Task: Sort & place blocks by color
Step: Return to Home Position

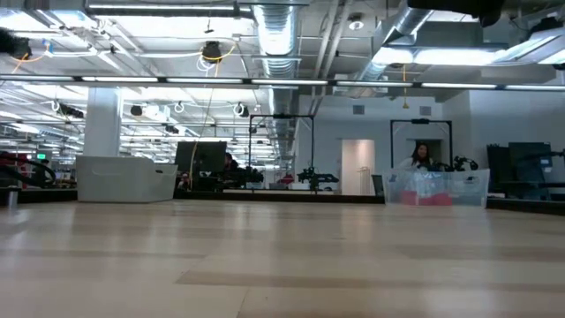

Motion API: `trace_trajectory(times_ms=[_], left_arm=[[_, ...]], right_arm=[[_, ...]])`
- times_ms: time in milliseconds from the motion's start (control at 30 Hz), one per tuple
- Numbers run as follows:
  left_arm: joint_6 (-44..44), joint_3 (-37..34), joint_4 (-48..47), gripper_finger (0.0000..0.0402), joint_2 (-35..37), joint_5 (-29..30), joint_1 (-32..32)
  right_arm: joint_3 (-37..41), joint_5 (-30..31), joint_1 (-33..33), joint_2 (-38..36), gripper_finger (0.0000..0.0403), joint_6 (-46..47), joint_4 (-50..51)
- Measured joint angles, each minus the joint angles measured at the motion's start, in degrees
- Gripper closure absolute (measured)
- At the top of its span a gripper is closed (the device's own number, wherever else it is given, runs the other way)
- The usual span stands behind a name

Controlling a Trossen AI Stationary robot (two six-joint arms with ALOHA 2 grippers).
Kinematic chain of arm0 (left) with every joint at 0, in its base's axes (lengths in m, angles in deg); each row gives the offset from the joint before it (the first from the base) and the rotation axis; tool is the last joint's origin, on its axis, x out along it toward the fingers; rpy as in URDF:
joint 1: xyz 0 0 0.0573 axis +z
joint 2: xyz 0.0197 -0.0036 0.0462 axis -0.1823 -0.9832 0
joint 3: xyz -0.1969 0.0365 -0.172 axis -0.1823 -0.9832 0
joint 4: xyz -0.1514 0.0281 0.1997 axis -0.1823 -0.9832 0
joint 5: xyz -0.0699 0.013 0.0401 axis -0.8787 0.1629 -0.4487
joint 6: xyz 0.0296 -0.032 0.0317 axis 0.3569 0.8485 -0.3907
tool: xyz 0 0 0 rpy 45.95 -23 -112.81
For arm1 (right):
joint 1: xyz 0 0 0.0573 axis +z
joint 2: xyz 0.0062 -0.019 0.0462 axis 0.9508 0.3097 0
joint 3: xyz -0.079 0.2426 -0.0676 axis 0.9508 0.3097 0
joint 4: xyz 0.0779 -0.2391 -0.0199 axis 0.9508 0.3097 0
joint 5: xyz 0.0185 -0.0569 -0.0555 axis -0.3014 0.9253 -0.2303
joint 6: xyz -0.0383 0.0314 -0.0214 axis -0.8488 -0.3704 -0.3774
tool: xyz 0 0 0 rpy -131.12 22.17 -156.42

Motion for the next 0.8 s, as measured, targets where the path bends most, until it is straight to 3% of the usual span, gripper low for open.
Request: trace_trajectory(times_ms=[100, 267, 433, 600, 800], left_arm=[[-4.95, 4.99, 3.30, 0.0178, 1.52, 7.63, 0.77], [-20.38, 12.11, 12.75, 0.0182, 4.73, 21.56, 0.86], [-30.50, 14.83, 14.08, 0.0193, 9.93, 33.50, 0.88], [-34.57, 13.81, 14.80, 0.0220, 16.55, 38.70, 0.86], [-36.48, 5.68, 23.22, 0.0273, 23.77, 40.59, 2.47]], right_arm=[[0.00, -3.52, -2.10, -0.09, 0.0088, -0.12, -0.90], [-0.02, -14.19, -6.43, -0.09, 0.0088, 0.06, -1.71], [-0.02, -15.99, -9.04, -0.09, 0.0088, 2.38, -1.51], [-0.02, -15.02, -9.69, -0.09, 0.0088, 3.54, -1.50], [-0.02, -15.21, -9.69, -0.09, 0.0088, 3.05, -0.37]])
